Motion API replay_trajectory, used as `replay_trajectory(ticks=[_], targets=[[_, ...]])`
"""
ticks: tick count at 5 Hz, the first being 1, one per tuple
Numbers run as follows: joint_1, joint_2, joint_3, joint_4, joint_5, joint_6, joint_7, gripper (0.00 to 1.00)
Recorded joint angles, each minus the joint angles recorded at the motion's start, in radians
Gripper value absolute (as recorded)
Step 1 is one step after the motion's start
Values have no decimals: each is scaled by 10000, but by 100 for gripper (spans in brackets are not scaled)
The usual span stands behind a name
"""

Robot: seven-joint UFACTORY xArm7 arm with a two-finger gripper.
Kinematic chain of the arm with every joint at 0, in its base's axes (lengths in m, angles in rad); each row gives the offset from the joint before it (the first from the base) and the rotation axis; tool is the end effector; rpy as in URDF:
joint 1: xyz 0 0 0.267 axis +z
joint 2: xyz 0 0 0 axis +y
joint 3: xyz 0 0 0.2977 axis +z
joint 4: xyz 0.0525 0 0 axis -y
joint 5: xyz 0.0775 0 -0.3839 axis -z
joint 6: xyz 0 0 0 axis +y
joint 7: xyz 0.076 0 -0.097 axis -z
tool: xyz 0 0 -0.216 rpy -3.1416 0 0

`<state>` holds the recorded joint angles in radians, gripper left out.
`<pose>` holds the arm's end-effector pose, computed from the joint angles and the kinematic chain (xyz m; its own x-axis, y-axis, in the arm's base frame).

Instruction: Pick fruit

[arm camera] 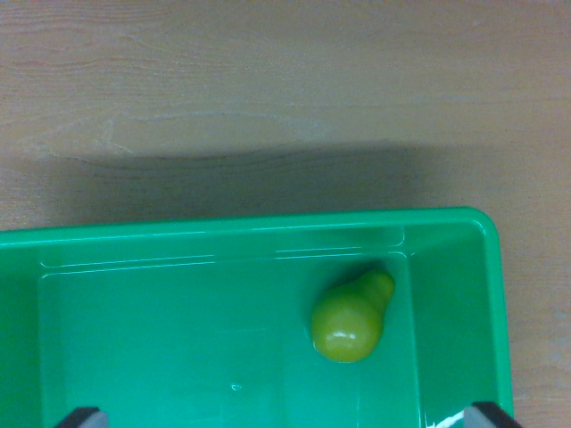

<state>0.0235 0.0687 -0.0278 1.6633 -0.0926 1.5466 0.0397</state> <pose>0.5455 -0.0309 0.3394 0.9978 -0.0414 0.0516 -0.0461 -0.9947 0.0924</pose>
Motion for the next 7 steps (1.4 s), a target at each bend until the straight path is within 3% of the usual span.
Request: replay_trajectory(ticks=[6,7], targets=[[-9,25,-6,-38,7,-51,39,0],[-34,88,-22,-136,26,-182,139,0]])
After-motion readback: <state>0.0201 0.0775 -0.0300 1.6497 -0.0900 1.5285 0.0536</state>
